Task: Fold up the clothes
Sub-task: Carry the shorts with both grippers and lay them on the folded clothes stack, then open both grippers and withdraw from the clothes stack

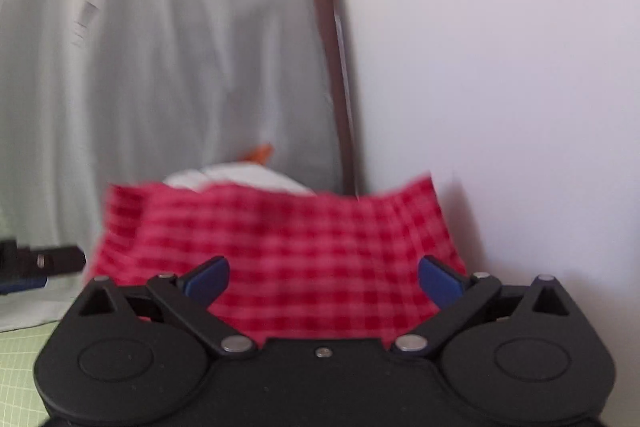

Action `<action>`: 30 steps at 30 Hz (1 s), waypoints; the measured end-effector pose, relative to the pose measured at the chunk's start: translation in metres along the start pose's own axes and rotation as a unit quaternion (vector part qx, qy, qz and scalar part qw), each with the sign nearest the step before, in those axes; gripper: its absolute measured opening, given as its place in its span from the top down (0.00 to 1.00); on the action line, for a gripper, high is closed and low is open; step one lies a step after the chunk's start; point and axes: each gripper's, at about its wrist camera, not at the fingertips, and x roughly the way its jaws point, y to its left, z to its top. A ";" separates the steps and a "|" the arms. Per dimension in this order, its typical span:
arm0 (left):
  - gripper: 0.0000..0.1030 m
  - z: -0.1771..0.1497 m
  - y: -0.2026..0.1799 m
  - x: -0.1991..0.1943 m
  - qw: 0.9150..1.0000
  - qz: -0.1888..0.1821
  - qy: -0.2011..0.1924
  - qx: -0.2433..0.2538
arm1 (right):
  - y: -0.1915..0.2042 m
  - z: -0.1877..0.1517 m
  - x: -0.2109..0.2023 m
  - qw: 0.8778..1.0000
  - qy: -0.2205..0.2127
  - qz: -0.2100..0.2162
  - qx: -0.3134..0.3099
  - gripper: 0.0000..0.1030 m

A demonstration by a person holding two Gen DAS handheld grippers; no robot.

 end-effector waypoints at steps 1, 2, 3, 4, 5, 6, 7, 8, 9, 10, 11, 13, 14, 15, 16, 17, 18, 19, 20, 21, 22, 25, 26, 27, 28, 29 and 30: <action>0.00 -0.005 0.000 -0.019 1.000 -0.006 -0.017 -0.020 | 0.007 0.002 -0.009 1.000 -0.011 0.002 -0.007 0.01; 0.00 -0.010 0.001 -0.038 0.999 -0.012 -0.034 -0.040 | 0.013 0.004 -0.018 1.000 -0.022 0.003 -0.014 0.00; 0.00 -0.013 0.002 -0.054 0.998 -0.025 -0.031 -0.057 | 0.018 0.004 -0.030 0.999 -0.034 -0.002 -0.015 0.00; 0.00 -0.016 0.004 -0.069 0.996 -0.038 -0.029 -0.074 | 0.023 0.002 -0.044 0.999 -0.044 -0.012 -0.011 0.00; 0.00 -0.019 0.004 -0.082 0.996 -0.033 -0.021 -0.078 | 0.025 -0.003 -0.064 0.998 -0.054 -0.020 -0.010 0.00; 0.00 -0.023 0.004 -0.094 0.996 -0.028 -0.014 -0.081 | 0.025 -0.008 -0.087 0.998 -0.063 -0.027 -0.011 0.00; 0.00 -0.026 0.004 -0.106 0.996 -0.023 -0.007 -0.084 | 0.026 -0.014 -0.109 0.997 -0.073 -0.034 -0.013 0.00; 0.00 -0.030 0.004 -0.118 0.996 -0.017 0.001 -0.088 | 0.028 -0.019 -0.128 0.996 -0.075 -0.040 -0.017 0.00; 0.00 -0.033 0.004 -0.128 0.996 0.001 0.000 -0.085 | 0.031 -0.024 -0.142 0.997 -0.066 -0.044 -0.025 0.00; 0.00 -0.039 0.002 -0.137 0.997 0.014 -0.007 -0.080 | 0.032 -0.031 -0.155 0.997 -0.054 -0.048 -0.032 0.00; 0.00 -0.044 0.001 -0.146 0.997 0.027 -0.014 -0.076 | 0.033 -0.038 -0.168 0.997 -0.043 -0.052 -0.039 0.00; 0.00 -0.052 -0.002 -0.159 0.998 0.025 -0.030 -0.051 | 0.034 -0.052 -0.193 0.997 -0.022 -0.058 -0.052 0.00; 0.00 -0.056 -0.004 -0.166 0.999 0.015 -0.038 -0.034 | 0.033 -0.059 -0.204 0.997 -0.015 -0.061 -0.052 0.00; 0.00 -0.060 -0.006 -0.174 0.999 0.003 -0.044 -0.014 | 0.032 -0.067 -0.212 0.997 -0.010 -0.062 -0.049 0.00; 0.00 -0.062 -0.008 -0.181 0.999 -0.005 -0.046 0.009 | 0.032 -0.073 -0.220 0.997 -0.003 -0.061 -0.045 0.00; 0.00 -0.065 -0.010 -0.188 0.998 -0.012 -0.049 0.032 | 0.032 -0.079 -0.227 0.997 0.002 -0.062 -0.042 0.00; 0.00 -0.063 -0.010 -0.192 0.998 -0.010 -0.048 0.049 | 0.032 -0.085 -0.232 0.997 0.006 -0.062 -0.038 0.00; 0.00 -0.067 -0.013 -0.197 0.997 -0.004 -0.047 0.061 | 0.032 -0.089 -0.237 0.997 0.010 -0.062 -0.033 0.00; 0.00 -0.071 -0.016 -0.202 0.997 0.002 -0.044 0.071 | 0.033 -0.094 -0.243 0.998 0.014 -0.062 -0.029 0.00; 0.00 -0.075 -0.019 -0.207 0.996 0.007 -0.039 0.082 | 0.033 -0.099 -0.247 0.998 0.018 -0.060 -0.024 0.00; 0.00 -0.080 -0.021 -0.211 0.995 0.012 -0.035 0.093 | 0.034 -0.104 -0.252 0.998 0.021 -0.058 -0.022 0.00; 0.00 -0.095 -0.027 -0.222 0.992 0.018 -0.025 0.120 | 0.037 -0.115 -0.269 0.998 0.022 -0.057 -0.021 0.00; 0.00 -0.099 -0.028 -0.224 0.992 0.017 -0.019 0.127 | 0.038 -0.119 -0.273 0.998 0.022 -0.058 -0.022 0.00; 0.00 -0.104 -0.029 -0.226 0.991 0.016 -0.013 0.134 | 0.039 -0.121 -0.276 0.998 0.023 -0.059 -0.022 0.00; 0.00 -0.108 -0.030 -0.229 0.990 0.015 -0.007 0.140 | 0.040 -0.124 -0.280 0.998 0.025 -0.060 -0.022 0.00; 0.00 -0.112 -0.030 -0.231 0.990 0.013 -0.001 0.144 | 0.041 -0.127 -0.283 0.998 0.026 -0.061 -0.022 0.00; 0.00 -0.115 -0.030 -0.232 0.989 0.011 0.004 0.147 | 0.042 -0.128 -0.285 0.997 0.027 -0.062 -0.022 0.00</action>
